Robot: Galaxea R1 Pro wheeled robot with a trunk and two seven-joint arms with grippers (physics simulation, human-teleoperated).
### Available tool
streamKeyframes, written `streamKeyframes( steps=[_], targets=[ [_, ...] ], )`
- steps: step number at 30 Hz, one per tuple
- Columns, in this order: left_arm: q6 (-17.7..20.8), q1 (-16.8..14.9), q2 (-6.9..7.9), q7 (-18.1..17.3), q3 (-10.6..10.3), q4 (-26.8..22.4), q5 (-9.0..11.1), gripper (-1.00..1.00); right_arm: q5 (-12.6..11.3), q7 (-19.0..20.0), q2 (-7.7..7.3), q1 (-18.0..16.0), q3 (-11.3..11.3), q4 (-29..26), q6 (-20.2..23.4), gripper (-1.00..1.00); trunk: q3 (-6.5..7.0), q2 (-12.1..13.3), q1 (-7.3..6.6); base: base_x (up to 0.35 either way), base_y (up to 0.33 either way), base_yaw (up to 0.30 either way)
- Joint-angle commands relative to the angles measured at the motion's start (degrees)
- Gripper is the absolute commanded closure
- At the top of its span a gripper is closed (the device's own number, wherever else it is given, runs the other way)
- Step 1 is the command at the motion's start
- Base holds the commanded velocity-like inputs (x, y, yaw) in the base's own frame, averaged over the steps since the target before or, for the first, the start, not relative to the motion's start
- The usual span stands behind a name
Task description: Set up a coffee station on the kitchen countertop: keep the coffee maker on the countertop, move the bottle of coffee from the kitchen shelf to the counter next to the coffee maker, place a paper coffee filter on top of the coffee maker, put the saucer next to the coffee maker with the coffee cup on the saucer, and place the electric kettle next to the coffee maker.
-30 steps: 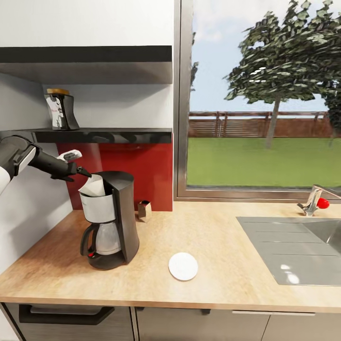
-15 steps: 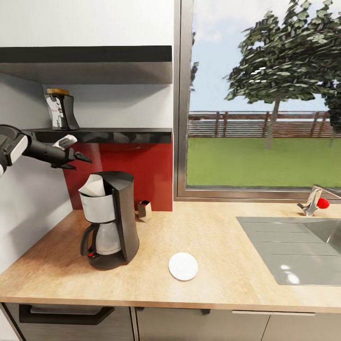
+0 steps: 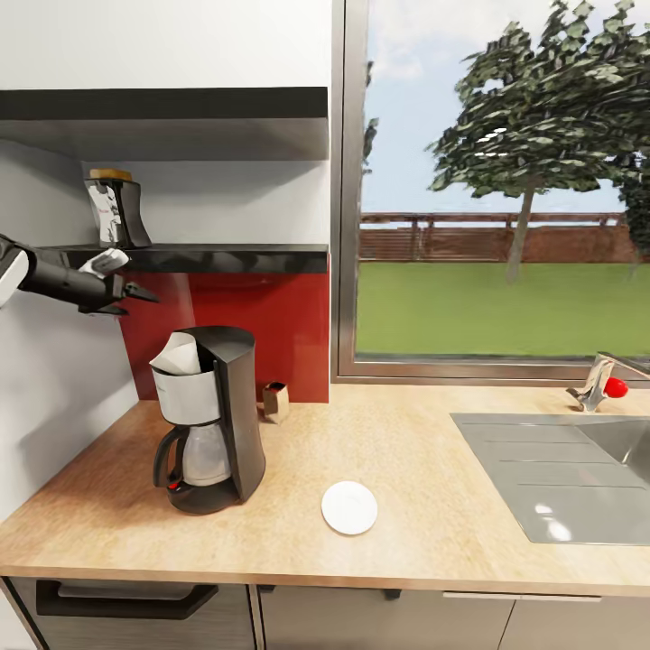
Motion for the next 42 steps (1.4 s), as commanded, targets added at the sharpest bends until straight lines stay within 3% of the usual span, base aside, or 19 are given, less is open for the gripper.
streamKeyframes(
  steps=[1, 5, 10, 33, 42],
  targets=[
    [0.3, 0.1, 0.87, -0.2, -0.2, -1.3, 0.1, -1.00, 0.0, 0.0, 0.00, 0.0, 0.0, 0.0, -0.2, -1.00, -0.03, 0.0, 0.02, 0.000, 0.000, 0.000],
    [0.2, 0.4, 2.87, -0.2, -0.2, -4.4, 0.0, -1.00, -0.1, 0.0, 0.01, 0.0, 0.0, 0.0, -0.3, -1.00, -0.03, 0.0, 0.02, 0.000, 0.000, 0.000],
    [0.1, 0.8, 3.46, -0.2, -0.4, -5.2, -0.2, -1.00, -0.1, 0.0, 0.24, 0.0, -0.1, -0.4, -0.3, -1.00, -0.03, 0.0, 0.02, 0.000, 0.000, 0.000],
    [-0.7, 0.9, 3.71, -0.1, -0.5, -5.5, -0.4, -1.00, -0.2, 0.0, 0.45, 0.0, -0.1, -3.5, -0.4, -1.00, -0.03, 0.0, 0.02, -0.273, 0.000, 0.000],
    [-0.6, 0.9, 3.63, -0.2, -0.6, -8.1, -0.3, -1.00, -0.3, 0.1, 0.46, 0.0, -0.1, -4.2, -0.3, -1.00, -0.03, 0.0, 0.02, -0.057, 0.000, 0.000]
  ],
)
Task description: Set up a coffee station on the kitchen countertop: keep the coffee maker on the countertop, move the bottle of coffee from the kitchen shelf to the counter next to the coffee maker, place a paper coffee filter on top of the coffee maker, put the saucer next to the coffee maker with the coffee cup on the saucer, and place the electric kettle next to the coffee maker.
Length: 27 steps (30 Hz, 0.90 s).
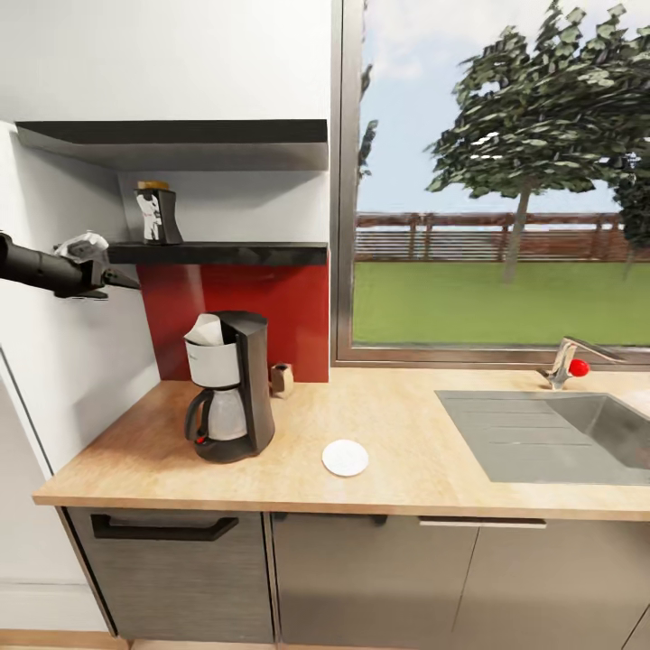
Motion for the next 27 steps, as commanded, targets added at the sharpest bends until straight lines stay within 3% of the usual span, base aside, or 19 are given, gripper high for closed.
streamKeyframes(
  steps=[1, 9, 14, 17, 21, 24, 27],
  targets=[
    [0.4, 0.0, 0.06, -0.2, -0.1, -0.9, 0.0, -1.00, 0.0, 0.0, 0.00, 0.0, 0.0, 0.0, -0.2, -1.00, -0.02, 0.0, 0.02, -0.006, 0.000, 0.000],
    [1.1, -0.8, 0.02, -0.2, 1.4, -10.3, 0.2, -1.00, -0.1, 0.0, 0.08, 0.0, -0.1, 0.0, -0.3, -1.00, -0.02, 0.0, 0.02, -0.002, 0.000, 0.000],
    [1.2, -2.6, -0.20, 1.8, 6.1, -12.9, 0.1, -1.00, -0.1, 0.0, 0.09, 0.0, -0.1, 0.1, -0.3, -1.00, -0.02, 0.0, 0.02, 0.000, 0.000, 0.000],
    [1.2, -5.9, -0.43, 6.4, 9.4, -12.7, 0.1, -1.00, -0.1, 0.0, 0.12, 0.0, -0.1, 0.1, -0.3, -1.00, -0.02, 0.0, 0.02, 0.000, 0.000, 0.000],
    [1.2, -9.7, -1.44, 13.4, 11.2, -12.6, 0.3, -1.00, -0.1, 0.0, 0.16, 0.0, -0.1, 0.2, -0.3, -1.00, -0.02, 0.0, 0.02, 0.000, 0.000, 0.000],
    [1.1, -11.5, -3.67, 18.5, 11.6, -12.7, 0.3, -1.00, -0.1, 0.0, 0.13, 0.0, -0.2, 0.2, -0.3, -1.00, -0.02, 0.0, 0.02, 0.000, 0.000, 0.000],
    [0.9, -12.1, -6.91, 23.8, 11.7, -13.3, 0.1, -1.00, -0.1, 0.0, 0.10, 0.0, -0.2, 0.2, -0.3, -1.00, -0.02, 0.0, 0.02, 0.000, 0.000, 0.000]
  ],
)
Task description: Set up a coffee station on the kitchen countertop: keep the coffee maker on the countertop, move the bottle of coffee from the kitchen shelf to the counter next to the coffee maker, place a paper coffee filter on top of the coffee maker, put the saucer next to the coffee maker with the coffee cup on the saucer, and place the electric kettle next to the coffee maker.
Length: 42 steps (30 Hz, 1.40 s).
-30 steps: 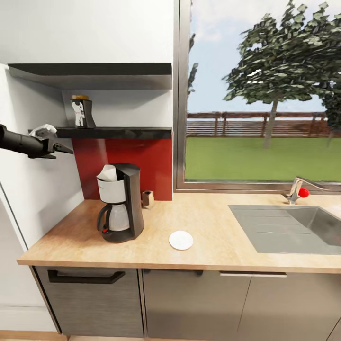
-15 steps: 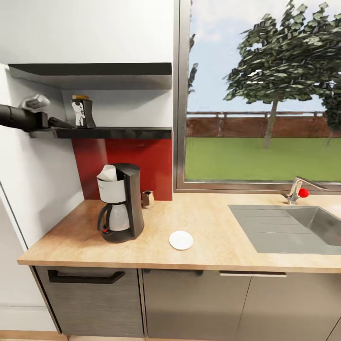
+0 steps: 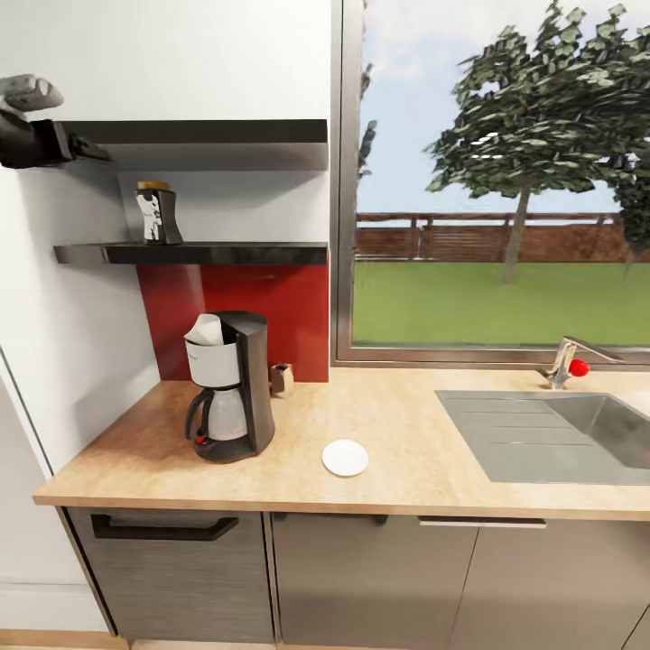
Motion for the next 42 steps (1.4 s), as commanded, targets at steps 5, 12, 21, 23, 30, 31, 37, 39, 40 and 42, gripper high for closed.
streamKeyframes(
  steps=[5, 12, 21, 23, 30, 31, 37, 39, 40, 42],
  targets=[
    [-0.2, -0.3, -5.31, 10.0, -0.3, -2.0, -0.1, -1.00, 0.0, 0.0, -0.01, 0.0, 0.0, 0.3, -0.2, -1.00, -0.02, 0.0, 0.02, 0.000, 0.000, 0.000],
    [-0.5, 0.1, -7.52, 14.6, -0.3, -3.2, 0.0, -1.00, 0.2, -0.1, -0.14, 0.0, 0.1, 1.2, -0.1, -1.00, -0.02, 0.0, 0.02, 0.000, 0.000, 0.000],
    [-3.7, 0.7, -7.45, 15.0, -0.3, -3.4, 0.0, -1.00, 0.1, -0.2, -0.38, 0.0, 0.1, 5.6, 0.0, -1.00, -0.02, 0.0, 0.02, 0.000, 0.000, 0.000],
    [-4.1, 0.9, -7.48, 15.0, -0.4, -3.4, 0.0, -1.00, 0.1, -0.2, -0.42, 0.0, 0.1, 5.7, 0.0, -1.00, -0.02, 0.0, 0.02, 0.000, 0.000, 0.000],
    [-7.3, 5.5, -7.87, 15.3, -0.4, -3.5, -0.1, -1.00, 0.1, -0.2, -0.45, 0.0, 0.1, 5.8, 0.0, -1.00, -0.02, 0.0, 0.02, 0.000, 0.000, 0.000],
    [-8.3, 6.0, -7.97, 15.3, -0.4, -3.6, -0.1, -1.00, 0.1, -0.2, -0.45, 0.0, 0.1, 5.8, 0.0, -1.00, -0.02, 0.0, 0.02, 0.000, 0.000, 0.000],
    [-15.2, 9.9, -8.82, 18.2, -0.3, -3.5, 0.2, -1.00, 0.1, -0.2, -0.53, 0.0, 0.1, 5.8, 0.0, -1.00, -0.02, 0.0, 0.02, 0.000, 0.000, 0.000],
    [-15.8, 10.6, -9.21, 19.0, -0.3, -3.5, 0.2, -1.00, 0.1, -0.2, -0.53, 0.0, 0.1, 5.8, 0.0, -1.00, -0.02, 0.0, 0.02, 0.000, 0.000, 0.000],
    [-16.2, 11.0, -9.57, 19.5, -0.3, -3.5, 0.1, -1.00, 0.1, -0.2, -0.54, 0.0, 0.1, 5.8, 0.0, -1.00, -0.02, 0.0, 0.02, 0.000, 0.000, 0.000],
    [-16.5, 11.7, -10.15, 20.3, -0.3, -3.5, -0.1, -1.00, 0.1, -0.2, -0.54, 0.0, 0.1, 5.8, 0.0, -1.00, -0.02, 0.0, 0.02, 0.000, 0.000, 0.000]
  ],
)
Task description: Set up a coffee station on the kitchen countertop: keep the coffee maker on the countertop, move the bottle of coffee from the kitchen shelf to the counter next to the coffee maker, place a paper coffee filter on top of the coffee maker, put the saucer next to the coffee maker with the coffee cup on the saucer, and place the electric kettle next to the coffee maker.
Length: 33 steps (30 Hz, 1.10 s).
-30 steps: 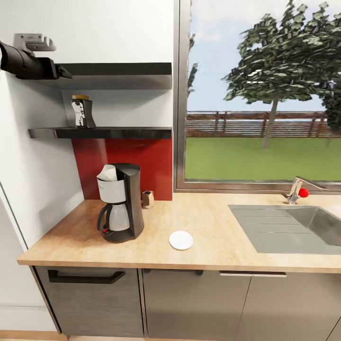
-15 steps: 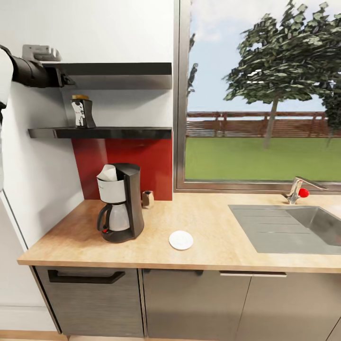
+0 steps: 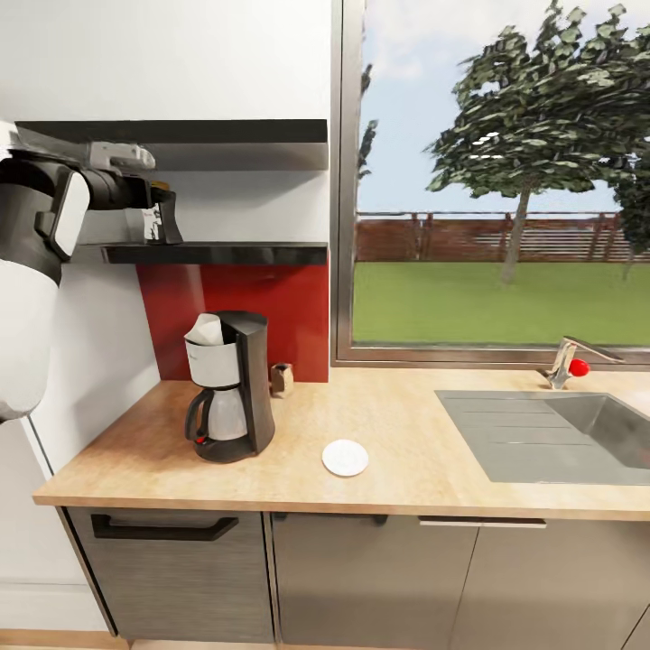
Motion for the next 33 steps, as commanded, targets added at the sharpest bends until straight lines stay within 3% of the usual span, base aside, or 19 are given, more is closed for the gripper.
streamKeyframes(
  steps=[1, 6, 12, 21, 27, 33],
  targets=[
    [0.1, 0.2, -0.14, 0.3, -0.2, -0.1, -0.1, -1.00, 0.0, 0.0, 0.00, 0.0, 0.0, 0.1, -0.2, -1.00, -0.02, 0.0, 0.02, 0.000, 0.000, 0.000],
    [-2.2, 1.6, -1.00, 4.5, -0.1, 0.0, 0.1, -1.00, 0.0, -0.1, 0.00, 0.0, 0.0, 0.1, -0.2, -1.00, -0.02, 0.0, 0.02, 0.000, 0.000, 0.000],
    [-6.2, 2.7, -1.25, 6.9, -0.1, 0.5, 0.1, -1.00, 0.0, -0.1, 0.00, 0.0, 0.0, 0.1, -0.2, -1.00, -0.02, 0.0, 0.02, 0.000, 0.000, 0.000],
    [-6.6, 3.0, -1.05, 7.3, 0.1, 0.2, 0.1, -1.00, 0.0, 0.0, 0.05, 0.0, -0.1, 0.0, -0.2, -1.00, -0.02, 0.0, 0.02, 0.023, 0.000, -0.176],
    [-6.6, 3.0, -0.78, 7.3, 0.6, 0.1, 0.2, -1.00, 0.1, 0.0, 0.21, 0.0, 0.1, -0.1, -0.2, -1.00, -0.02, 0.0, 0.02, 0.252, 0.042, -0.066],
    [-6.6, 3.0, -0.70, 7.2, 3.0, 0.1, 0.3, -1.00, 0.2, 0.0, 0.26, 0.0, 0.2, -0.3, -0.1, -1.00, -0.02, 0.0, 0.02, 0.184, 0.115, -0.006]
  ],
)
